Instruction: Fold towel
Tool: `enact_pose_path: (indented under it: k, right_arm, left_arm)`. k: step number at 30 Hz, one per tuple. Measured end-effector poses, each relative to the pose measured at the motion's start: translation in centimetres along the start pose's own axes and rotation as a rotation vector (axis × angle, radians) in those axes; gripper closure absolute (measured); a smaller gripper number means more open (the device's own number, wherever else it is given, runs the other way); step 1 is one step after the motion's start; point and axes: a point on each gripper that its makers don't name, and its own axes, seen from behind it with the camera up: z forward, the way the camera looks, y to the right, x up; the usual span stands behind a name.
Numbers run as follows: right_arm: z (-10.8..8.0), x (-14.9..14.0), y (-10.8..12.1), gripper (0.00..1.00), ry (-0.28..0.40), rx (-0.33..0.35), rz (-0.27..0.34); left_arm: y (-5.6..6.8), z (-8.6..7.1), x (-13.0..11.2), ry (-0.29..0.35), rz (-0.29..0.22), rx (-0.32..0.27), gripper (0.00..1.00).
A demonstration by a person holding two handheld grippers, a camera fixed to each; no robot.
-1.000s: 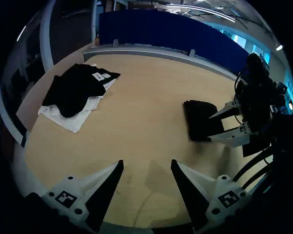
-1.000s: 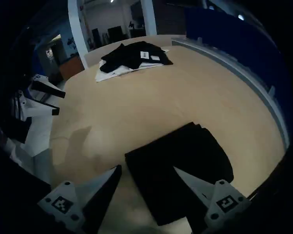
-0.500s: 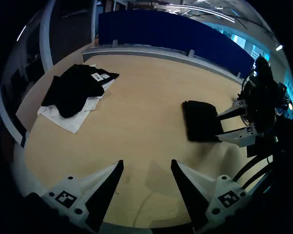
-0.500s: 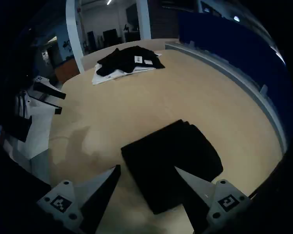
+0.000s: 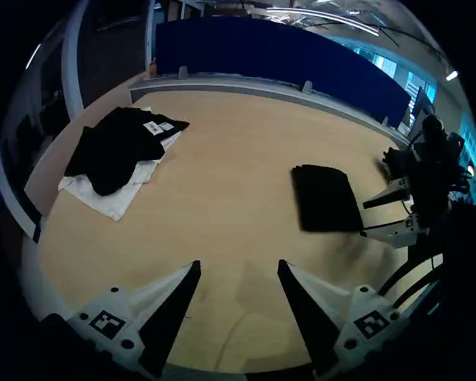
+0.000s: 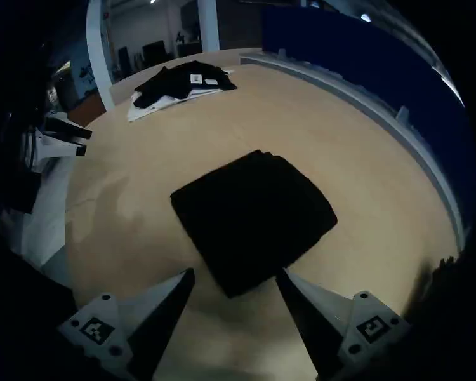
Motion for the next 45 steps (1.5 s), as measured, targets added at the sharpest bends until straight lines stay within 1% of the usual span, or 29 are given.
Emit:
enact_pose_path:
  k: [9,15,18,25,33,35,37,39,45]
  right_arm:
    - [0.3,-1.7,0.1,0.00,-0.032,-0.050,0.052]
    - [0.6,-2.0,-0.4,0.09,-0.035,-0.055,0.102]
    - [0.6,-2.1,-0.6,0.17,-0.035,-0.059,0.122]
    - [0.7,-2.5,-0.9,0.37,-0.041,-0.065,0.139]
    - [1.0,-2.5,-0.7,0.78,-0.027,-0.078,0.170]
    - [1.0,-2.4,-0.8,0.82,-0.022,-0.076,0.178]
    - [1.0,-2.3,-0.9,0.87,-0.014,-0.076,0.182]
    - [1.0,-2.2,-1.0,0.90,-0.005,-0.076,0.185]
    - [0.9,-2.1,-1.0,0.94,0.011,-0.081,0.197]
  left_arm:
    - [0.3,0.3,0.1,-0.001,0.007,-0.006,0.10]
    - [0.3,0.4,0.3,0.000,0.007,-0.008,0.10]
    - [0.3,0.4,0.3,0.000,0.007,-0.009,0.10]
    - [0.5,0.3,0.3,0.001,0.007,-0.012,0.10]
    - [0.5,0.2,0.3,0.002,0.008,-0.014,0.10]
    - [0.5,0.3,0.3,0.002,0.008,-0.014,0.10]
    - [0.5,0.3,0.2,0.001,0.009,-0.013,0.10]
    - [0.5,0.3,0.1,0.001,0.009,-0.012,0.10]
    - [0.4,0.3,0.1,-0.001,0.003,-0.010,0.10]
